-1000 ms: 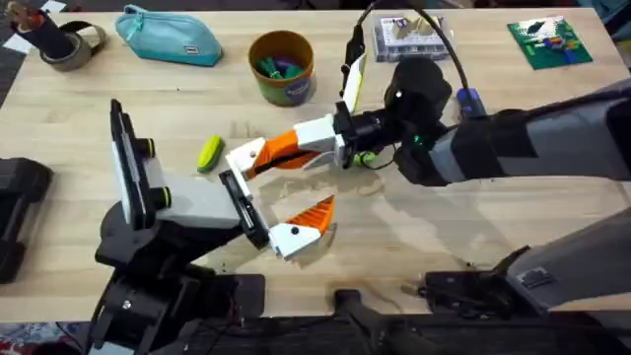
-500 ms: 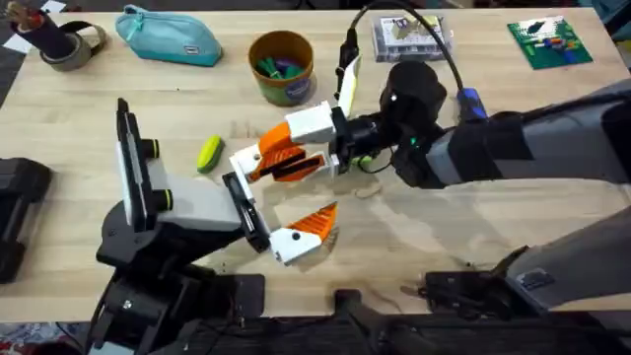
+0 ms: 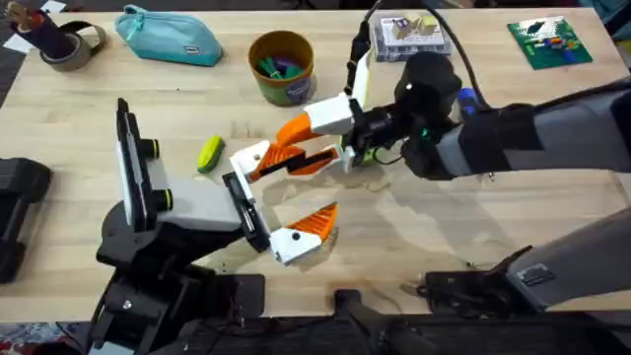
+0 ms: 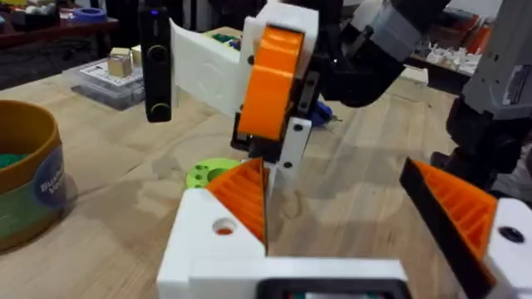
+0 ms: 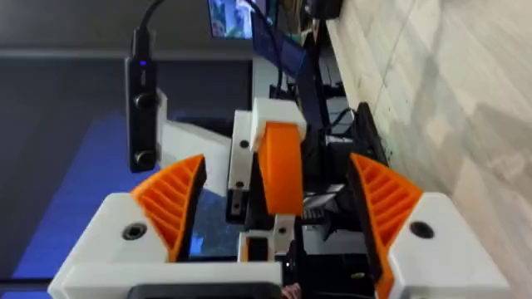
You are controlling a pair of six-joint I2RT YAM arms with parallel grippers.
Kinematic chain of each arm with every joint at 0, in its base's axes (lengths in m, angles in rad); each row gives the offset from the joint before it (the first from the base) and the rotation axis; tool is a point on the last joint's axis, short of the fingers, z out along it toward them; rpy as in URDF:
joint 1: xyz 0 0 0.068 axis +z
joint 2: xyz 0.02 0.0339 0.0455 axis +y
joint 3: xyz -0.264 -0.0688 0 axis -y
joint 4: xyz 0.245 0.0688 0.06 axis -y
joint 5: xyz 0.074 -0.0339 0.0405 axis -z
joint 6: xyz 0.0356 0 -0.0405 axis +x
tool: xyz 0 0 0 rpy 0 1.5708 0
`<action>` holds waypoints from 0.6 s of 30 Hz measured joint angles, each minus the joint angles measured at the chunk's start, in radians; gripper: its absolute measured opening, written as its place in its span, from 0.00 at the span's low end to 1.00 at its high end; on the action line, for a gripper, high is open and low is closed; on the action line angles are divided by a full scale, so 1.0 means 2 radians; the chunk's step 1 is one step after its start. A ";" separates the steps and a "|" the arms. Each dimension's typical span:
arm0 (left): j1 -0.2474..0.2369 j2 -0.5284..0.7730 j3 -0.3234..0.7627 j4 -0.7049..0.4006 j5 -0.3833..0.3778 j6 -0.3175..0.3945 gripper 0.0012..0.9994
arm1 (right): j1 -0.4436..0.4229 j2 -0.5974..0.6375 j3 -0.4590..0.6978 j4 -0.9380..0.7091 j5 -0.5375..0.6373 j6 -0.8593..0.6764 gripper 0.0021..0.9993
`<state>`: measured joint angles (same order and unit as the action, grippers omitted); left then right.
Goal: Pick up the gripper from the table and insert it into the empty holder that is missing its gripper. Then pick up a screw, insert it into the mounting hole, and use the screwdriver to tighten it. Finally, clean up the table by picking up the vegetable and placing it into the bucket.
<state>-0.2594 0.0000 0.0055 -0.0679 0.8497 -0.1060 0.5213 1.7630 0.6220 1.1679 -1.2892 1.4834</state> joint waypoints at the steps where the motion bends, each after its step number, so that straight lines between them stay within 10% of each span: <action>1: 0.000 0.000 0.000 0.000 0.000 0.000 0.99 | -0.005 0.000 0.000 0.000 -0.006 0.000 1.00; 18: 0.000 0.000 0.000 0.000 0.000 0.000 0.99 | -0.048 0.000 0.000 0.000 -0.033 -0.007 1.00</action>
<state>-0.2596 0.0000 0.0055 -0.0677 0.8497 -0.1061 0.4252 1.7630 0.6220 1.1677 -1.3557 1.4697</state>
